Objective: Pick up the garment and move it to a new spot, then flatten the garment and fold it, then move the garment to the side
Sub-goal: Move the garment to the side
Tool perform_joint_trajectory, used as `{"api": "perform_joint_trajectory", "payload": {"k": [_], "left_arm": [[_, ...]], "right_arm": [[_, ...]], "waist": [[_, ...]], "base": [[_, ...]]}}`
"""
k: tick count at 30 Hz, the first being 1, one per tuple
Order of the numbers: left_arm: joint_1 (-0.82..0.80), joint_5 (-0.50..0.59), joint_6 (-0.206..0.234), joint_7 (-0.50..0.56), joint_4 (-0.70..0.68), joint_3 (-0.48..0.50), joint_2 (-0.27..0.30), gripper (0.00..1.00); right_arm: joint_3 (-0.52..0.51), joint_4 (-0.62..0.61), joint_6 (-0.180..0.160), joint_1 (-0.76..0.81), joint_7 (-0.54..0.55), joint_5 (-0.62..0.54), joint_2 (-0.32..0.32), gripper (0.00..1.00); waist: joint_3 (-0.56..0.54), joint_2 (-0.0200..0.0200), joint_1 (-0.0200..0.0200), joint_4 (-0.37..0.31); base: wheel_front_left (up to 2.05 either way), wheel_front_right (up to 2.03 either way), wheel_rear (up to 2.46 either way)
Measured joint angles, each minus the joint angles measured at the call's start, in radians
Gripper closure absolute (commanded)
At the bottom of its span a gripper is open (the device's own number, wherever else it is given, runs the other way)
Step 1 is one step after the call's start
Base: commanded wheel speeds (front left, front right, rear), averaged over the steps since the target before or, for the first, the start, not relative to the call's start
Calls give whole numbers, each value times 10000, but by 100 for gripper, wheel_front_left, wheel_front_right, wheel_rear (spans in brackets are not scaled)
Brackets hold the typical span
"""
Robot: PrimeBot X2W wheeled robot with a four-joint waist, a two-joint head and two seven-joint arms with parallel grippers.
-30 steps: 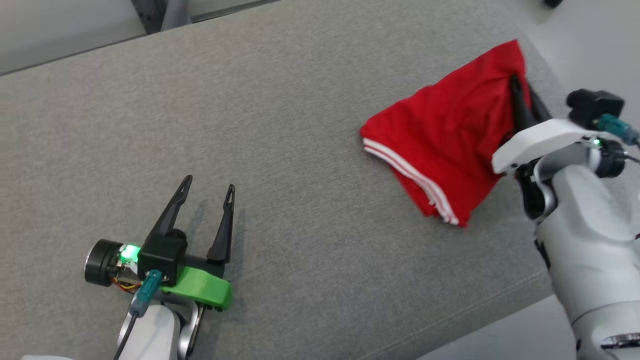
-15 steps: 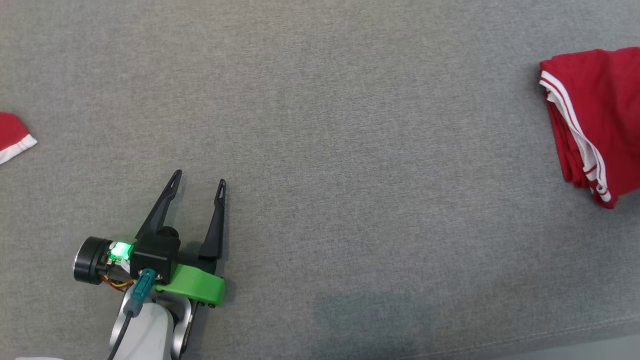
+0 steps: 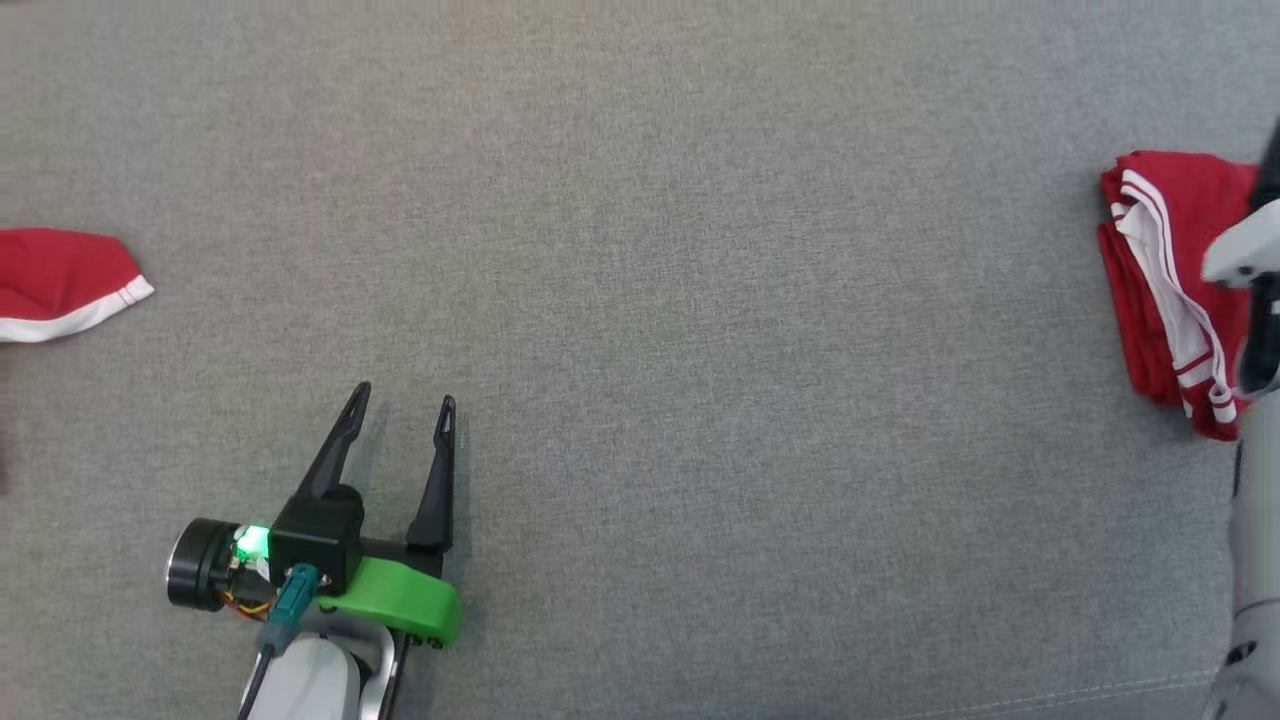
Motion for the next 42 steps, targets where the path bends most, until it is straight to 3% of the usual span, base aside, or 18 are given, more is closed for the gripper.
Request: {"api": "perform_joint_trajectory", "payload": {"k": [6, 12, 22, 42], "left_arm": [[492, -178, 52, 0, 291, 207, -142, 0], [1023, -343, 128, 0, 564, 483, -261, 0], [1764, -516, 215, 0, 892, 706, -366, 0], [2790, -869, 433, 0, 725, 1127, -385, 0]], "right_arm": [[2612, -1258, 2, 1591, 0, 1438, 483, 0], [4071, -1990, 2, 3390, 0, 2100, 740, 0], [4466, -2226, -2, 5803, 0, 2389, 1289, 0], [5106, -3024, 2, 6979, 0, 2092, 1530, 0]], "waist": [[-989, 0, 0, -45], [-2019, 0, -1, 15], [-3393, 0, -1, 362], [-4514, 0, -1, 394]], "base": [[0, 0, 0], [0, 0, 0], [0, 0, 0], [0, 0, 0]]}}
